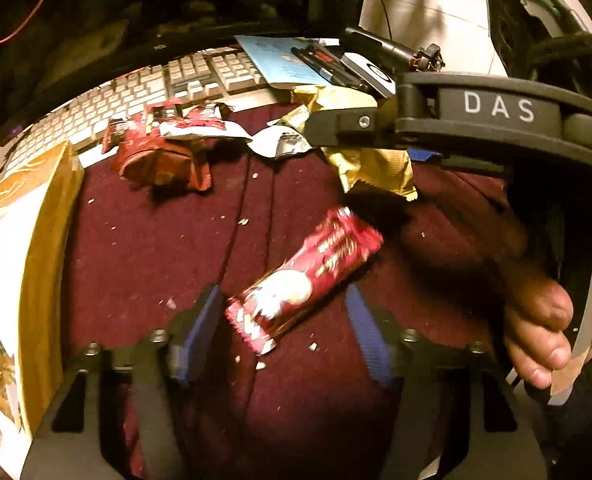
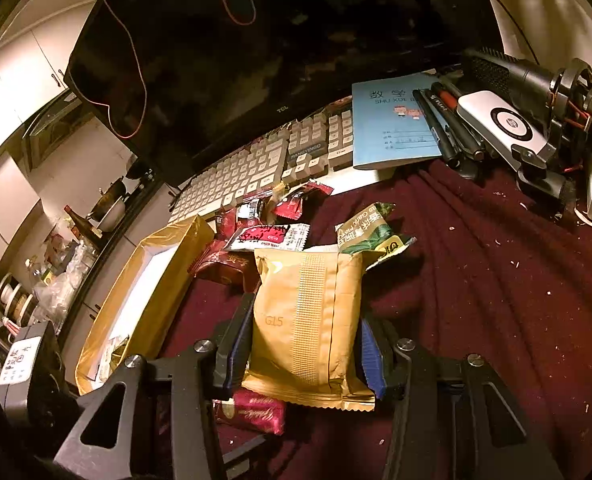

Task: Organize snacks
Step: 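Close the left tool on the red chocolate bar and lift it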

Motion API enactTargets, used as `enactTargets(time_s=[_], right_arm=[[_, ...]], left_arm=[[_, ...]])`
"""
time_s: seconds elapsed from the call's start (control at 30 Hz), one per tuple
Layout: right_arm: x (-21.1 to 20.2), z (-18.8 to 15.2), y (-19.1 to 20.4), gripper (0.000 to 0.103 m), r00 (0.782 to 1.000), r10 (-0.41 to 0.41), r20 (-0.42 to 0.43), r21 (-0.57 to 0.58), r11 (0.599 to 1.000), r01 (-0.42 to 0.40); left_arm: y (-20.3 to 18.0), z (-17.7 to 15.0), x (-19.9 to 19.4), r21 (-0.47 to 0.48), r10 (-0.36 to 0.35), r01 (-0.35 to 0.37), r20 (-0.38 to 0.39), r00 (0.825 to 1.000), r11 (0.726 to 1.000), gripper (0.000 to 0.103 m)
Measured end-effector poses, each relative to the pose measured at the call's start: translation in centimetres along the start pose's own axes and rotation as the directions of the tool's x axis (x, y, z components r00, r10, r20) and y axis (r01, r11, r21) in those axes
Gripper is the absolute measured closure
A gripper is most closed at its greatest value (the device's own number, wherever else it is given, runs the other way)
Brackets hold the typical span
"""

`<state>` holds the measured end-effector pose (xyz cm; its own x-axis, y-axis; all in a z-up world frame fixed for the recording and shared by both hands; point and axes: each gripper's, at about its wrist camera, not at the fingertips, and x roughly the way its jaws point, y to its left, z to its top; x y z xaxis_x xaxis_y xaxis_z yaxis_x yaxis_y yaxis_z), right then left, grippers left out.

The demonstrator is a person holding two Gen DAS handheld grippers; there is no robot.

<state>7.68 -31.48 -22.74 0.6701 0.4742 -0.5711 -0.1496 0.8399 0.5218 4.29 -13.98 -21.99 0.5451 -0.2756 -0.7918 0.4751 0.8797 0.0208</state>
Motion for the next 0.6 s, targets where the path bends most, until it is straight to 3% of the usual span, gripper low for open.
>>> enactTargets(time_s=[0.03,0.1,0.33,0.5,0.57,0.6], right_arm=[[0.1,0.0,0.0,0.055,1.0,0.0,-0.002,0.0,1.0,0.0],[0.2,0.0,0.0,0.055,1.0,-0.008,-0.005,-0.001,1.0,0.008],[0.2,-0.1,0.2,0.055,1.0,-0.013,-0.005,-0.007,1.0,0.013],[0.3,-0.1,0.1,0.055,1.0,-0.015,-0.005,-0.007,1.0,0.015],[0.3,-0.1,0.1,0.055,1.0,-0.012,-0.007,-0.002,1.0,0.012],[0.3,0.0,0.0,0.055,1.0,-0.01,-0.008,0.001,1.0,0.01]], left_arm=[[0.1,-0.2,-0.3,-0.004,-0.001,0.001,0.0,1.0,1.0,0.053],[-0.1,-0.7,-0.6,-0.019,0.003,-0.003,-0.004,1.0,1.0,0.072],[0.1,-0.3,-0.6,-0.065,0.009,-0.011,-0.017,1.0,0.998,0.072],[-0.6,0.4,0.4,-0.007,0.022,-0.022,0.013,1.0,1.0,0.057],[-0.2,0.4,0.4,-0.034,0.012,-0.011,0.018,1.0,0.999,0.059],[-0.2,0.3,0.2,-0.037,0.019,-0.018,0.024,1.0,0.999,0.071]])
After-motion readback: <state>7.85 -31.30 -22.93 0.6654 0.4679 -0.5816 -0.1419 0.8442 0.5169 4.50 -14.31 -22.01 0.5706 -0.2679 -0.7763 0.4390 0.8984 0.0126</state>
